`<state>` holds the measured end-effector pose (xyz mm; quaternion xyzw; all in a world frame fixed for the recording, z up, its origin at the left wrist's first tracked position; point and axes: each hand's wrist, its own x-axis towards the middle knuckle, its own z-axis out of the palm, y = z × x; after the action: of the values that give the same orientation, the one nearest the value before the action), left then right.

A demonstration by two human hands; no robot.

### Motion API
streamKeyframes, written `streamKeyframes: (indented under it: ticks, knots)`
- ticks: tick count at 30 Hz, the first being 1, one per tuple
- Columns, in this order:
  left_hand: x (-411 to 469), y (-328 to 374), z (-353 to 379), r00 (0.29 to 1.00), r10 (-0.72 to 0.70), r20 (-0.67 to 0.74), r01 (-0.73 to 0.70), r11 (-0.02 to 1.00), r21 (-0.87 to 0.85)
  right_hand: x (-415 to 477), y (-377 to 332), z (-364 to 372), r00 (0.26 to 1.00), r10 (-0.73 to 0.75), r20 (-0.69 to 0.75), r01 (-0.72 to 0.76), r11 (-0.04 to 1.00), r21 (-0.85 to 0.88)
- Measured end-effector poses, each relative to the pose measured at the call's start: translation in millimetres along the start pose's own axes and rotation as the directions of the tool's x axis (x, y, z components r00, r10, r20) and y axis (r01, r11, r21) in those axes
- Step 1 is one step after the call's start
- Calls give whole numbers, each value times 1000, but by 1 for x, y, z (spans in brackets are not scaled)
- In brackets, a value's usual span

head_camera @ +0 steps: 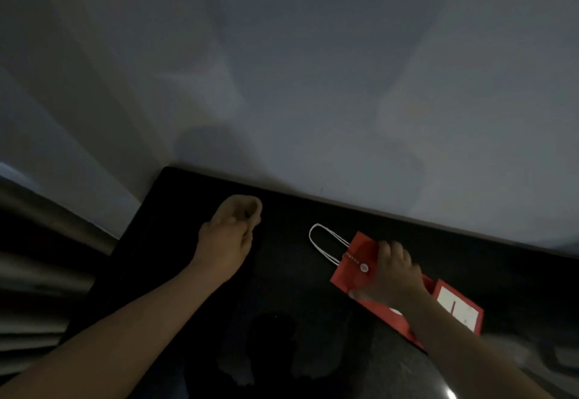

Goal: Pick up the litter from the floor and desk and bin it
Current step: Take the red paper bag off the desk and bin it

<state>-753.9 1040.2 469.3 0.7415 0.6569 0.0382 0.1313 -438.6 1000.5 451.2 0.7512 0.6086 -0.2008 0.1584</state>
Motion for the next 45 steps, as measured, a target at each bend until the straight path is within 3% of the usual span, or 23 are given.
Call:
streamKeyframes:
  ticks: [5, 9, 13, 19, 24, 30, 36, 45]
  knots:
    - [-38, 11, -15, 985, 172, 32, -169, 983, -75, -38, -14, 2, 969, 2, -246, 43, 983, 177]
    - [-57, 18, -32, 975, 219, 32, -214, 969, -126, -69, -18, -10, 983, 132, -124, -67, 900, 430]
    - [-72, 36, -47, 971, 233, 52, -221, 960, -170, -105, -12, -28, 997, 74, 14, -63, 731, 680]
    - [-90, 84, -65, 951, 309, 20, -295, 924, -242, -174, 23, -51, 978, 111, -175, 88, 541, 836]
    - [-116, 151, -78, 915, 404, 5, -386, 876, -290, -243, 85, -64, 948, 236, -212, 104, 402, 910]
    - [-178, 256, -91, 796, 603, -54, -593, 758, -272, -367, 165, -50, 843, 464, -272, 172, 247, 954]
    - [-296, 360, -90, 663, 745, -67, -720, 611, -328, -518, 236, -7, 668, 660, -344, 211, 276, 938]
    - [-473, 512, -79, 296, 953, -55, -860, 241, -450, -717, 327, 54, 405, 843, -354, 215, 288, 933]
